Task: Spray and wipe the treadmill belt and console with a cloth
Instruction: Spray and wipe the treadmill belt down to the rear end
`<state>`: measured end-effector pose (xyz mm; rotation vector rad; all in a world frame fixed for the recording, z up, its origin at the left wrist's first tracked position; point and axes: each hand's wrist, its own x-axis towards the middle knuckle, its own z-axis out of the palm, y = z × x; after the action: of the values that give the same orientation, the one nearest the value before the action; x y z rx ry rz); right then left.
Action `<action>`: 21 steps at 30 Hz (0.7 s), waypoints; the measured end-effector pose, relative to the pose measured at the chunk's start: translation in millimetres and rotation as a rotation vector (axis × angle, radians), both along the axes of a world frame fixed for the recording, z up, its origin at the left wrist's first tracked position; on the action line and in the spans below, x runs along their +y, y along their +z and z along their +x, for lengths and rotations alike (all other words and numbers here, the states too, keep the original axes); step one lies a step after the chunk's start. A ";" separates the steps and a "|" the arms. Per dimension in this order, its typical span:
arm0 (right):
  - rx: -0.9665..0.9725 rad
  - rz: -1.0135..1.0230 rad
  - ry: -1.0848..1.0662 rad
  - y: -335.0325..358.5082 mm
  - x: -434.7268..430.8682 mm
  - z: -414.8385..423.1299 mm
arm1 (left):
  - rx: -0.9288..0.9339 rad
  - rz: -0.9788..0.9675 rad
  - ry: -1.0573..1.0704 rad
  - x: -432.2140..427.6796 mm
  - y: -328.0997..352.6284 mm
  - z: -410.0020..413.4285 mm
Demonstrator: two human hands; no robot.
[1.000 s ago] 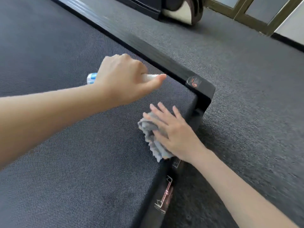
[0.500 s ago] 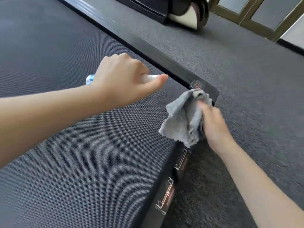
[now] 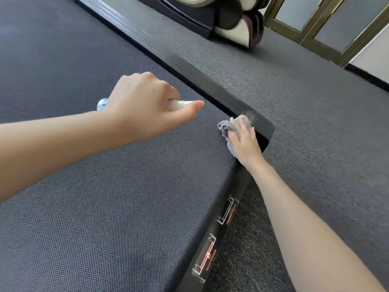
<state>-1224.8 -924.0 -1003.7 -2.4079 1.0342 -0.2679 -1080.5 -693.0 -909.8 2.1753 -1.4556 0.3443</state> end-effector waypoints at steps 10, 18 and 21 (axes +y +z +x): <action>-0.032 -0.033 0.294 -1.3 41.2 -30.2 | -0.010 -0.002 -0.039 2.5 4.6 -2.2; -0.059 -0.106 0.391 -17.6 32.2 -32.3 | 0.009 0.022 -0.020 8.0 -1.0 6.6; -0.096 -0.083 0.335 -15.0 23.5 -25.5 | 0.017 0.029 -0.017 7.0 -4.0 6.9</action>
<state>-1250.2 -900.4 -1018.7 -2.5649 0.5752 -0.3089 -1073.6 -686.0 -913.8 2.1817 -1.4782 0.2999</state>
